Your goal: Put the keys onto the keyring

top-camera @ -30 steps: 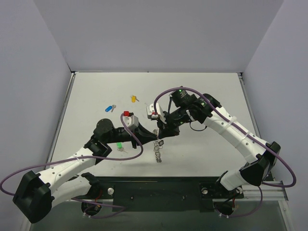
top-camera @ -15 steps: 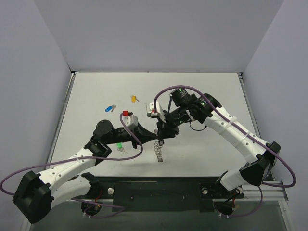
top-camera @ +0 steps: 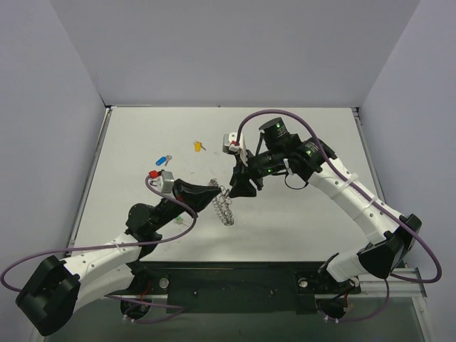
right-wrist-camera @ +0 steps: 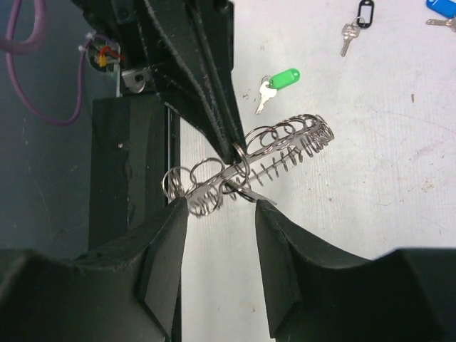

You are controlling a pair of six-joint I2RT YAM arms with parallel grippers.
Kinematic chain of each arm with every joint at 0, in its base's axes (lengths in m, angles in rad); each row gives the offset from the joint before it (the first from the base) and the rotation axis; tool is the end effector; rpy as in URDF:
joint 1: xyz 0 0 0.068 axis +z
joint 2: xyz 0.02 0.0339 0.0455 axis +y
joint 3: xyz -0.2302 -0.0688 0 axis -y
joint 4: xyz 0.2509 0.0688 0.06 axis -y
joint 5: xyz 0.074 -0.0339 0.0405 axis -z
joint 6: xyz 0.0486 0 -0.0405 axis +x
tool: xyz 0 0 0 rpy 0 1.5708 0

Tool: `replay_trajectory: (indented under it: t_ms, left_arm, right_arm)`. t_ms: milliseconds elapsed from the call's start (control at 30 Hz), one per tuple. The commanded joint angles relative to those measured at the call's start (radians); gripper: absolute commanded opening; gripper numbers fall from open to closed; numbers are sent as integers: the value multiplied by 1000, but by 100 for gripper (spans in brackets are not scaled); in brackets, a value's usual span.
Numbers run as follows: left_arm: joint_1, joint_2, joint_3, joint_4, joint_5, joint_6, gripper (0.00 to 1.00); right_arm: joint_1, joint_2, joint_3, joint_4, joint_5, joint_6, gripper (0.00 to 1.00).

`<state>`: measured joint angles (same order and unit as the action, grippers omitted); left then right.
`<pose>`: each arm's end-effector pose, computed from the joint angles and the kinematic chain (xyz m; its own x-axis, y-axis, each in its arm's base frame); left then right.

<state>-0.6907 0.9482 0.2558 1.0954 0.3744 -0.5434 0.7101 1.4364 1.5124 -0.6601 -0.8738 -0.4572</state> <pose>0.1635 -0.1582 0.2333 -0.1819 -0.4740 -0.8615 0.8858 0.3014 -0.3529 0.2203 0.2385 0.3625 0.0236 -0.3534 -0.9352 -0.9953 -0.0961 0.0112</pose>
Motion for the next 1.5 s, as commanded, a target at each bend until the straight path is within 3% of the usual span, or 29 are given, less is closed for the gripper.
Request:
replay_trajectory:
  t_ms: [0, 133, 433, 867, 1033, 1133, 1333, 1467]
  left_arm:
    - [-12, -19, 42, 140, -123, -61, 0]
    - [-13, -49, 48, 64, -146, -40, 0]
    - [-13, -60, 45, 43, -155, -35, 0]
    - [-13, -63, 45, 40, -144, -41, 0]
    - [-12, -57, 48, 47, -137, -44, 0]
    - [-13, -51, 49, 55, -131, -49, 0]
    - [-12, -51, 46, 57, -120, -49, 0]
    - [-9, -55, 43, 55, -114, -49, 0]
  right_arm:
    - [19, -31, -17, 158, 64, 204, 39]
    - [31, -25, -14, 206, 131, 285, 39]
    - [52, -8, -5, 205, 167, 275, 34]
    - [60, 1, 2, 188, 262, 229, 16]
    - [60, 1, 2, 185, 211, 212, 13]
    - [60, 7, 9, 172, 164, 196, 12]
    - [57, 9, 19, 146, 133, 150, 25]
    - [57, 13, 22, 139, 125, 132, 18]
